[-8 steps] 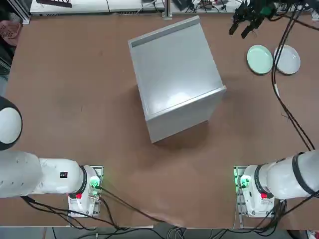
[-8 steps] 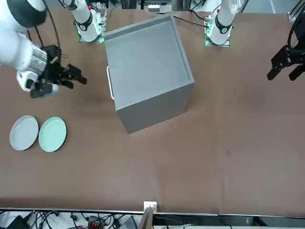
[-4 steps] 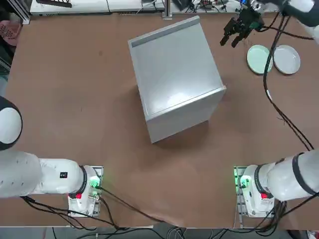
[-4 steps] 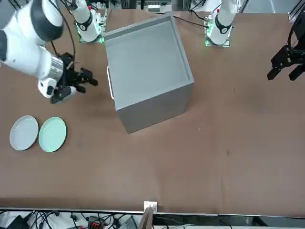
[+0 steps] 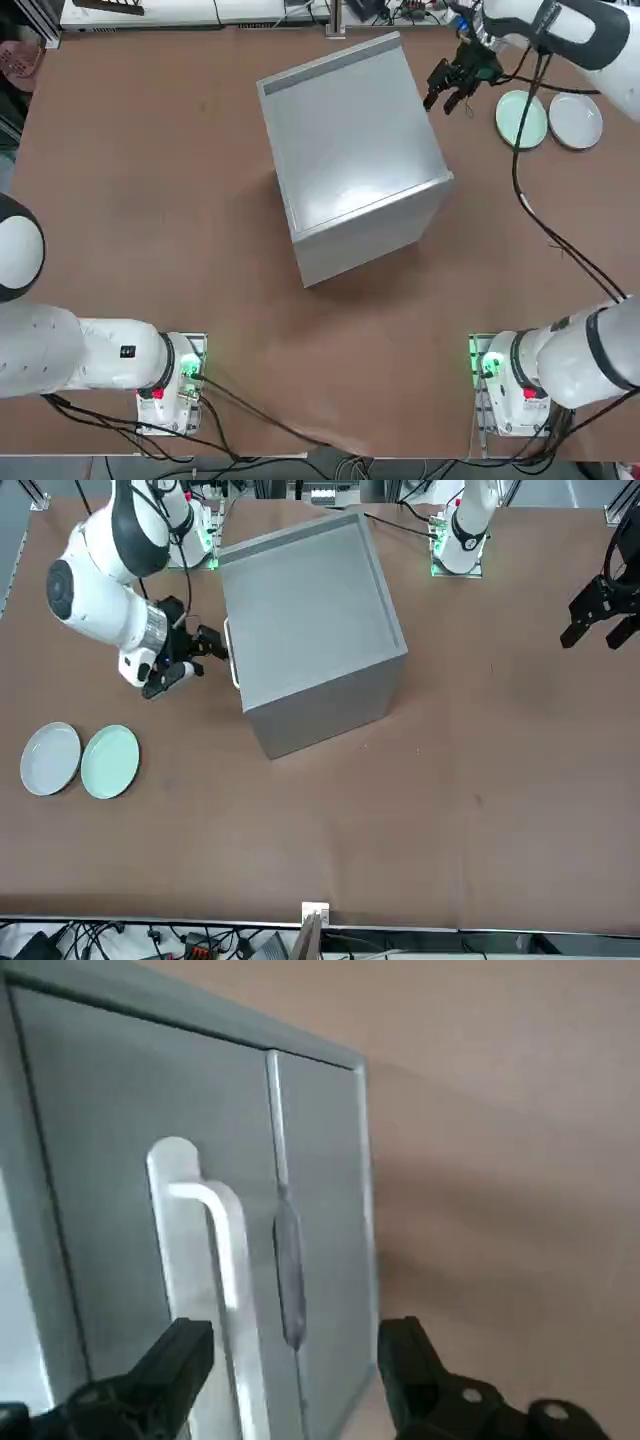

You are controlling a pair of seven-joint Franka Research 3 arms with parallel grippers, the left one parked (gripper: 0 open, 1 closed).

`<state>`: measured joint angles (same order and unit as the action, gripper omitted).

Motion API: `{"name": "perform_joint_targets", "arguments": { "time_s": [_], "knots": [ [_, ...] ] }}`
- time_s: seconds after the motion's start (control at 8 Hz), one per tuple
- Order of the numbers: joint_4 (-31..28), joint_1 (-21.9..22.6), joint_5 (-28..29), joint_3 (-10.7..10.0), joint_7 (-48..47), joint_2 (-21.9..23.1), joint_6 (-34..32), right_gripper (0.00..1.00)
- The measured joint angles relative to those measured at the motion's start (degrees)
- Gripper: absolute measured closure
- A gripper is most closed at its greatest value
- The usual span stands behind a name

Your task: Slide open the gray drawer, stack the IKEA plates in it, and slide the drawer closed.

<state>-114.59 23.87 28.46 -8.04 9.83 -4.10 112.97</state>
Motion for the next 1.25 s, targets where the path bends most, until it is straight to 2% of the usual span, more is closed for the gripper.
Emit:
{"name": "perform_joint_targets", "arguments": {
  "time_s": [1.25],
  "knots": [
    [-0.1, 1.3, 3.9, -0.5, 5.3, -2.6, 0.7, 0.0]
  ]
}}
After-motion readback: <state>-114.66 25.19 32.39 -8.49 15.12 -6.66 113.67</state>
